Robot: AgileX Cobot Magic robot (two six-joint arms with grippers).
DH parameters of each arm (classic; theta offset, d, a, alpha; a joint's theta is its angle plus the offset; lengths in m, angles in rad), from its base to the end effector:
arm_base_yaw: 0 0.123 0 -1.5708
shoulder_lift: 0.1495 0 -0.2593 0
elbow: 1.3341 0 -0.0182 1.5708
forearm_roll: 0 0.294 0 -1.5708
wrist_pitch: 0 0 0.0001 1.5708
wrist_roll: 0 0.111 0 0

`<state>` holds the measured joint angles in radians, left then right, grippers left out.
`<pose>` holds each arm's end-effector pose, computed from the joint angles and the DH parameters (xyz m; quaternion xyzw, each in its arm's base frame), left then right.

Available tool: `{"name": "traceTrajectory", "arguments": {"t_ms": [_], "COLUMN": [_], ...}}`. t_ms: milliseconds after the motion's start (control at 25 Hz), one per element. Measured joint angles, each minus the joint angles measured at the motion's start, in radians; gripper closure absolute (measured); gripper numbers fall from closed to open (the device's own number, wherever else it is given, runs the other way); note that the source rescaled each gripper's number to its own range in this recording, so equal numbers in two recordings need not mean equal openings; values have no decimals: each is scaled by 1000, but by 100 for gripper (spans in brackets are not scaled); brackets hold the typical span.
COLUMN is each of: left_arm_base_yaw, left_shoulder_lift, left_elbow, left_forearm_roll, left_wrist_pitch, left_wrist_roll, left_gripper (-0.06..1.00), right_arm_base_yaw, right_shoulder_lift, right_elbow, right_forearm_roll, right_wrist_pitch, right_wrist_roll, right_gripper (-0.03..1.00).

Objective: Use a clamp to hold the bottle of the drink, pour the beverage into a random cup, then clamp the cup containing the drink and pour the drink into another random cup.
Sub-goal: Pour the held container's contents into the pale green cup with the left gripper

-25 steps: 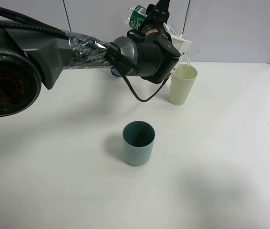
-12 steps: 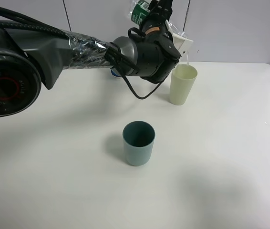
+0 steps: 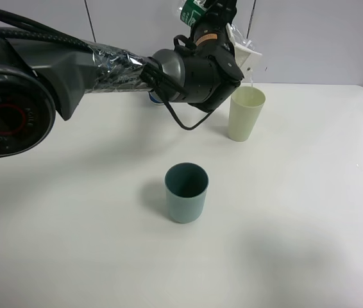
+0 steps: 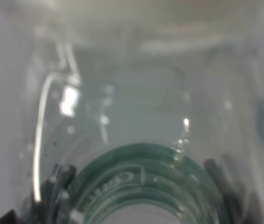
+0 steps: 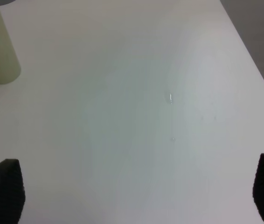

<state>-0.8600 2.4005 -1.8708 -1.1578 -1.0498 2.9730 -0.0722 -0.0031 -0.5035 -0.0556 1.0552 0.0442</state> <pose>0.4291 -0.3633 0.1694 0.5501 0.3829 0.6353 0.3836 0.0756 -0.0109 0.2910 0.0505 0.8482 -0.0351 0.5260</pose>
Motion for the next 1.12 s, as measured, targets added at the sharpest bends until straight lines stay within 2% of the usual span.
{"name": "traceTrajectory", "arguments": {"t_ms": [320, 720, 1120], "left_arm_base_yaw": [0, 0, 0], "left_shoulder_lift": [0, 0, 0], "left_elbow": [-1, -1, -1], "left_forearm_roll": [45, 54, 152], "left_wrist_pitch": [0, 1, -6], "left_wrist_roll": [0, 0, 0], "left_gripper": [89, 89, 89], "right_arm_base_yaw": [0, 0, 0], "right_shoulder_lift": [0, 0, 0], "right_elbow": [0, 0, 0], "right_forearm_roll": [0, 0, 0], "right_wrist_pitch": [0, 0, 0], "right_wrist_roll": [0, 0, 0], "right_gripper": [-2, -2, -2]}}
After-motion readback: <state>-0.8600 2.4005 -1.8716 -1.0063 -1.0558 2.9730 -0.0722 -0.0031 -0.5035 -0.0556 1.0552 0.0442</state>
